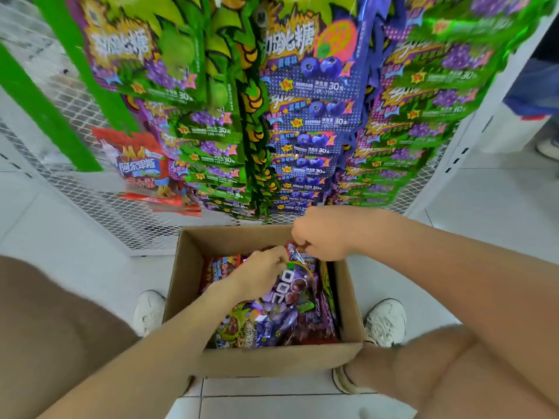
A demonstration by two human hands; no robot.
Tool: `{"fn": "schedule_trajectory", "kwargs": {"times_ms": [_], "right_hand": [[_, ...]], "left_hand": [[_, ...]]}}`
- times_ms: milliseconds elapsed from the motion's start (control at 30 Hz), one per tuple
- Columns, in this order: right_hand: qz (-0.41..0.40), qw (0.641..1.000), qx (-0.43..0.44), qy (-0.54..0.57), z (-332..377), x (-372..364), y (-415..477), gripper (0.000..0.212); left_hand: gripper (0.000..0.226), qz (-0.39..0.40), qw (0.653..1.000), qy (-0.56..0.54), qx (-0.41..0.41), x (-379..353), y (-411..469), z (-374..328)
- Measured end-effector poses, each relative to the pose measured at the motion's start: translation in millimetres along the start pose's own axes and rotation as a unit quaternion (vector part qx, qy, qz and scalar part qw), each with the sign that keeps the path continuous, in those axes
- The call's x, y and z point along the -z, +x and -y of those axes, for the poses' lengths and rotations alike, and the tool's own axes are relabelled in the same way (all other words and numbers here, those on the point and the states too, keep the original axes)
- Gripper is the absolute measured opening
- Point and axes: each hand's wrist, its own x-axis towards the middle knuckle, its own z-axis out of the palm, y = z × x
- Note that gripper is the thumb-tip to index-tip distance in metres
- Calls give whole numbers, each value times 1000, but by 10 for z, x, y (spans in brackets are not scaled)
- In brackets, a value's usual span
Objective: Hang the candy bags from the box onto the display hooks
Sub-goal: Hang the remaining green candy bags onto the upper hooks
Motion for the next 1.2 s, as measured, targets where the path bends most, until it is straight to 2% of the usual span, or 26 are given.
{"fn": "schedule_trajectory", "kwargs": {"times_ms": [67, 100, 200, 300, 367, 467, 567, 700, 767, 833, 933, 1067, 1200], "right_hand": [[-25, 999, 12, 35, 100, 97, -7, 20], [-38, 997, 24, 56, 160, 134, 0, 27], [-74, 991, 39, 105, 390, 244, 39, 41], [-117, 976, 70, 169, 624, 361, 112, 49], [-150, 949, 89, 263, 751, 423, 182, 50], [-222, 893, 78, 384, 964, 469, 321, 36], [-323, 857, 58, 398, 1194, 485, 399, 29], [-385, 808, 53, 443, 1458, 611, 474, 24], [-403, 780, 79, 472, 1551, 700, 560, 10], [-438, 767, 70, 463, 1606, 766, 678, 7], [-469, 764, 47, 441, 1616, 817, 825, 22], [-467, 766, 54, 439, 1578, 864, 953, 26], [-464, 760, 70, 450, 1607, 916, 978, 12]], "left_hand": [[11, -22, 999, 9, -48, 420, -164, -109], [10, -19, 998, 3, -66, 627, -255, -169], [10, 4, 995, -50, -82, 1190, -564, -319], [9, -35, 992, -60, -104, 1648, -956, -315], [7, -77, 989, -93, -89, 1885, -1222, -256], [17, -126, 980, -141, -68, 2161, -1549, -117], [34, -171, 972, -150, -64, 2345, -1720, -16], [38, -248, 955, -153, -63, 2523, -1859, 42], [34, -303, 929, -203, -61, 2678, -1899, 37], [38, -406, 883, -233, -30, 2868, -1837, 126], [51, -573, 810, -105, 63, 3092, -1564, 338], [63, -639, 761, -72, 90, 3231, -1245, 420], [66, -672, 729, -85, 98, 3261, -1107, 456]]}}
